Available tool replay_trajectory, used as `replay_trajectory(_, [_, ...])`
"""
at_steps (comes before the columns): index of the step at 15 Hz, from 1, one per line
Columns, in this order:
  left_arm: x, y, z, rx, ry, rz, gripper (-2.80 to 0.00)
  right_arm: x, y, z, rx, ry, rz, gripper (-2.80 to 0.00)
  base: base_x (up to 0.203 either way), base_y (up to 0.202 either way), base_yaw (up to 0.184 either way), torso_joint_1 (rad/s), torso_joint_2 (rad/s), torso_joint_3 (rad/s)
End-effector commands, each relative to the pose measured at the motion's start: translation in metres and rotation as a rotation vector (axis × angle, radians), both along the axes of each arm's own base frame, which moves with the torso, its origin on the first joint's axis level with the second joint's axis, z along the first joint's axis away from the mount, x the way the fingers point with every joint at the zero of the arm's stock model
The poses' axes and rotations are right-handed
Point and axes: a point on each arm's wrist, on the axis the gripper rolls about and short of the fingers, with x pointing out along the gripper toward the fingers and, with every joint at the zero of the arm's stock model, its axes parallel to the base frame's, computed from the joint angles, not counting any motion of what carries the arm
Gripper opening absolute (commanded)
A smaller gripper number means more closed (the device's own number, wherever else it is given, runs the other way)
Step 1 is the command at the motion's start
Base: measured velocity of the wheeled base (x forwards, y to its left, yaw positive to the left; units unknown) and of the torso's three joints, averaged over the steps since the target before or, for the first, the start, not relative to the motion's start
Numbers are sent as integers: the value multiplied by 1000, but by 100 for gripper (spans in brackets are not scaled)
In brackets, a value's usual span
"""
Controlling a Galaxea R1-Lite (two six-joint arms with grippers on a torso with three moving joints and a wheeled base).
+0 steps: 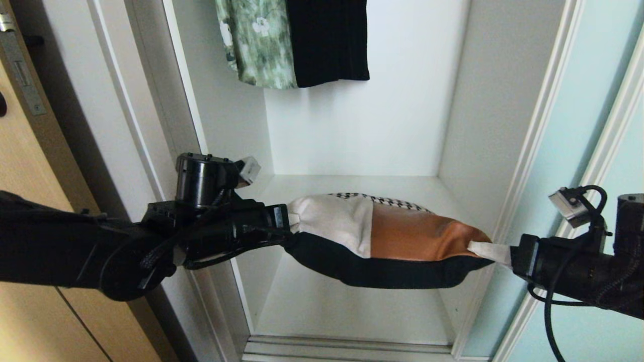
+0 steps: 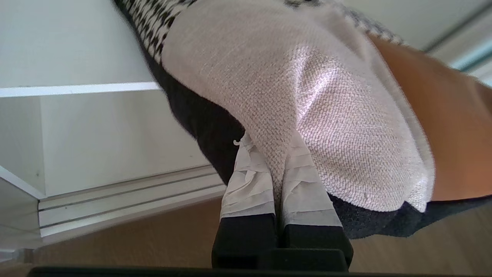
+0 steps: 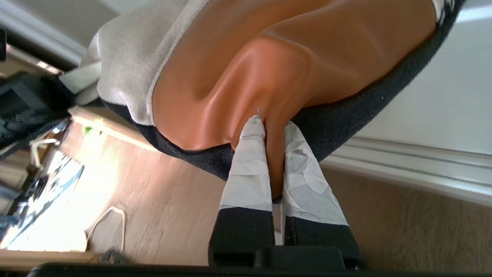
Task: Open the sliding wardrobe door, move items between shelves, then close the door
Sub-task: Place the pillow on the lower shelf
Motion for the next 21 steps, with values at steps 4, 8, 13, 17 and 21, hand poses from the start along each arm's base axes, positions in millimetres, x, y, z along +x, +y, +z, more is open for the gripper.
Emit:
replay_trajectory(4, [-50, 16, 17, -21, -39, -26, -280, -49, -5, 26, 29, -88, 37, -280, 0, 0, 0, 0, 0, 0])
replay_trajectory(8, [-79, 31, 21, -14, -67, -35, -280, -89, -15, 43, 37, -115, 51, -280, 0, 0, 0, 0, 0, 0])
replay_trajectory(13, [-98, 36, 17, -5, -66, -60, -280, -121, -24, 49, 42, -106, 66, -280, 0, 0, 0, 0, 0, 0])
replay_trajectory(17, [-103, 35, 9, 6, -43, -84, -280, -118, -23, 44, 43, -74, 73, -280, 0, 0, 0, 0, 0, 0])
replay_trajectory(21, [-109, 37, -7, 35, 12, -88, -280, -116, -22, 41, 46, -61, 92, -280, -36, 0, 1, 4, 1, 1])
